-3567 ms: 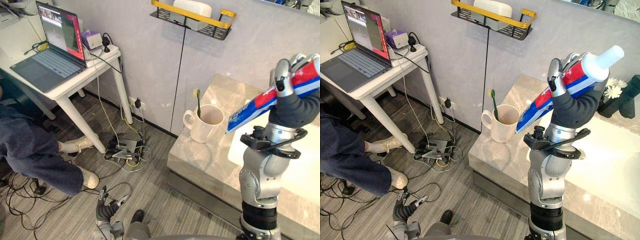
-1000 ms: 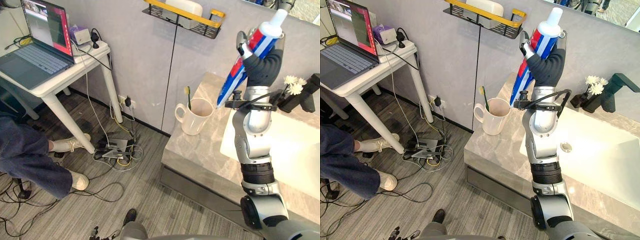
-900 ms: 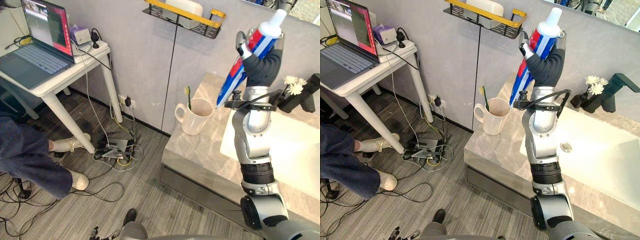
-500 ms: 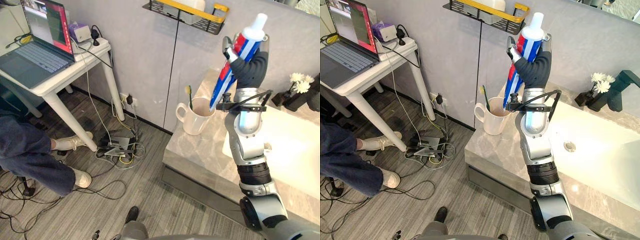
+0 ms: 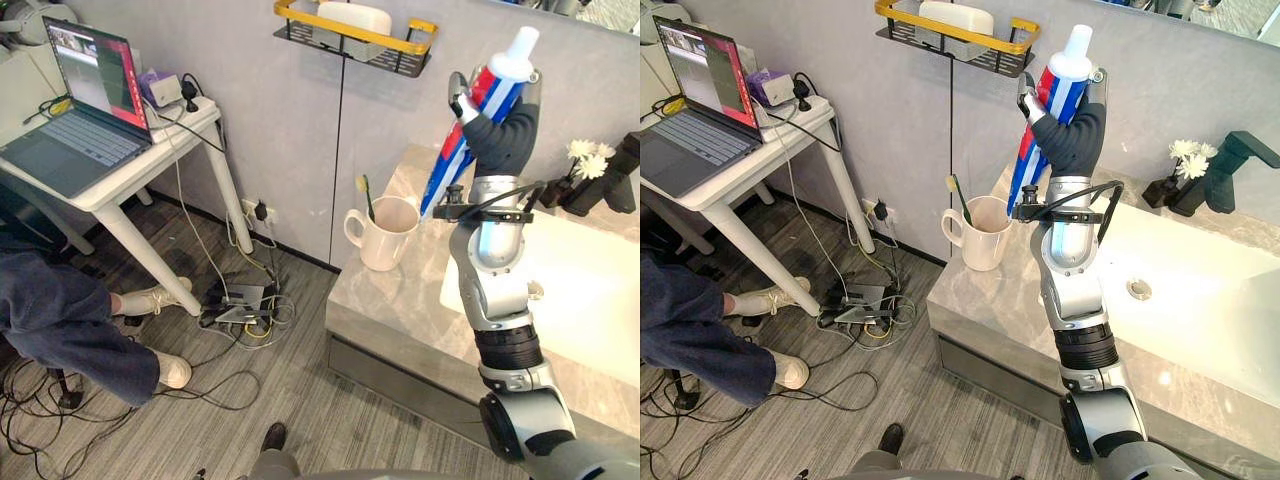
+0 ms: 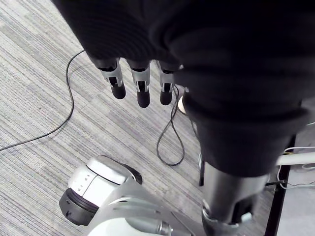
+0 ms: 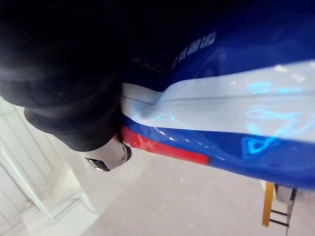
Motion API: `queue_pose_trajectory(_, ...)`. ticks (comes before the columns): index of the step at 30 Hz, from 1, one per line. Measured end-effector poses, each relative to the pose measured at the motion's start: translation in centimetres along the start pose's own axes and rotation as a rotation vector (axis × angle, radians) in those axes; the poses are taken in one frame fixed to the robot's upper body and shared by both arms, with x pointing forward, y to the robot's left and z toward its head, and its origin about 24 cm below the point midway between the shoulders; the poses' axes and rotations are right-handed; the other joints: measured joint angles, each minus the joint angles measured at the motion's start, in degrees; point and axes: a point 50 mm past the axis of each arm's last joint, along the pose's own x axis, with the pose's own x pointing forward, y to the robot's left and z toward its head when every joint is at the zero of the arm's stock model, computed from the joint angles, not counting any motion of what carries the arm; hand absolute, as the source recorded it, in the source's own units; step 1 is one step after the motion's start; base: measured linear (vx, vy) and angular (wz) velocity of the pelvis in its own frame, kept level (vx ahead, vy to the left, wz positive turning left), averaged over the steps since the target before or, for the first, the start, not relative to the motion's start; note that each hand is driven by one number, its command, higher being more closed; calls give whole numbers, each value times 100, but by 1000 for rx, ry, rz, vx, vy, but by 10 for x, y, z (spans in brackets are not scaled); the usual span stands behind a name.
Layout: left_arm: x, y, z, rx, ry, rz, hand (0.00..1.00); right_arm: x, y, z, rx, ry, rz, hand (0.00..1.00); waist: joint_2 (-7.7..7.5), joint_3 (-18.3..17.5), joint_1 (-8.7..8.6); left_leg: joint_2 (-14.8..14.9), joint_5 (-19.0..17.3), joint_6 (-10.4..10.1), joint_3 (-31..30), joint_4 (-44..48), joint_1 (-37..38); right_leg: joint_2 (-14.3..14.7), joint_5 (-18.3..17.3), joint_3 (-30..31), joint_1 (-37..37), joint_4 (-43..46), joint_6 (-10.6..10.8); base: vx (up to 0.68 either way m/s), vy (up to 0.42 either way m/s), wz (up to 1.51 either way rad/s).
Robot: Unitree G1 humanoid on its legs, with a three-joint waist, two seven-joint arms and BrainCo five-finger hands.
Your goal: Organize washtable
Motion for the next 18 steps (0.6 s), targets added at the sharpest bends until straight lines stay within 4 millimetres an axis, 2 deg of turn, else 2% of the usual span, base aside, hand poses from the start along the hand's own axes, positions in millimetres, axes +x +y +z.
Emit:
queue_pose_trajectory(9,0,-2,0,-4,-2,-4,0,1,-1,3,-15,-15,-7,100,-8,-17,3,3,144,-12,-104,-164,-128,-1,1,-148,-102,9,1,-5,-12,8)
queue_pose_trajectory(14,0,-3,2,-8,-10,-7,0,3,2,21,1,-92,-6,100,-5,-19,15,-2,150,-13,-145,-162,-194,-2,1,-203,-119,-8,1,4,-7,5)
queue_pose_trajectory(18,-1,-4,2,-17,-7,-8,0,3,2,29,10,-123,-7,100,29,-40,11,-3,152,-15,-146,-140,-301,-5,1,-210,-212,10,2,0,0,0)
